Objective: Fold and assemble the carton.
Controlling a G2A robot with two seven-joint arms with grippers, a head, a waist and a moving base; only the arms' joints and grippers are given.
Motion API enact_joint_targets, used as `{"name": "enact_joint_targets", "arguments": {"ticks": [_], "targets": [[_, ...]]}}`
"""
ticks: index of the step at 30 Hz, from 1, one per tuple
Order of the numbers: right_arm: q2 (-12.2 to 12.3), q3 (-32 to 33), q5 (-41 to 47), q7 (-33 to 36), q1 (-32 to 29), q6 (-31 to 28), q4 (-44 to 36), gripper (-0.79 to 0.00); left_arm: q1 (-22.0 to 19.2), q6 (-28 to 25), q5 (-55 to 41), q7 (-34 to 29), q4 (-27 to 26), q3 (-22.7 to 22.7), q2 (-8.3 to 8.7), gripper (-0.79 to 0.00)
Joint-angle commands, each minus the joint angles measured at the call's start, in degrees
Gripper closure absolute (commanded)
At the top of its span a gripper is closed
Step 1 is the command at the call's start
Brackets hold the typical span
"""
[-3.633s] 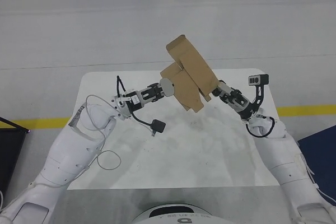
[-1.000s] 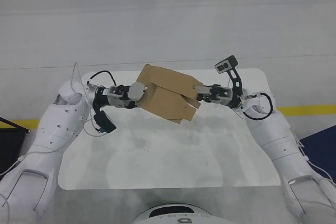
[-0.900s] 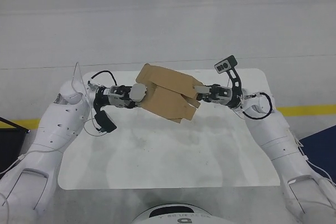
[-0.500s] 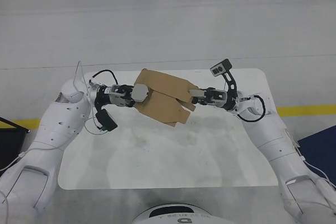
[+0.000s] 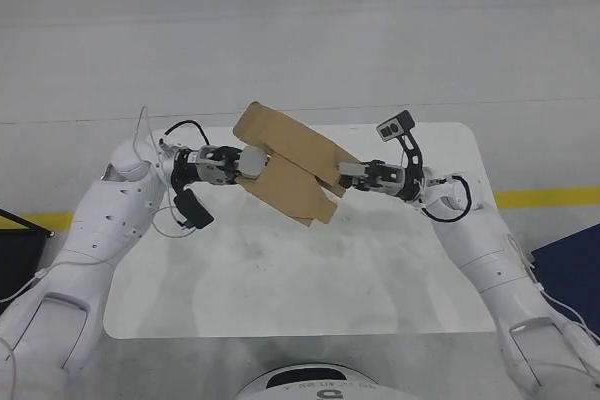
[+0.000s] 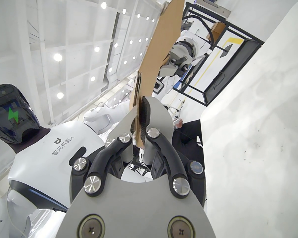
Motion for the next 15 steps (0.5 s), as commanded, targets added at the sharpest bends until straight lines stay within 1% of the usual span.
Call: {"name": "enact_joint_targets", "arguments": {"ticks": [1,5,12,15], "targets": [[0.1,0.8,0.6,-0.3,-0.8,-0.3,0.3,-0.785,0.0,-1.0,0.5,-2.9,-1.6,0.2,-0.09,0.0],[0.1,0.8,0.6,-0.3,-0.8,-0.3,0.3,-0.785,-0.1,-4.2,2.0,-9.9,-6.1,-0.1,0.05,0.0],[0.1,0.8,0.6,-0.3,-0.8,-0.3,0.3,-0.785,-0.1,-4.2,2.0,-9.9,-6.1,-0.1,0.05,0.0],[0.4,2.6,-1.8,-4.5,-1.2,-2.1,-1.1,-0.785,0.7,-8.3,-1.6,-13.5,-6.6,-0.6,-0.06,0.0]]}}
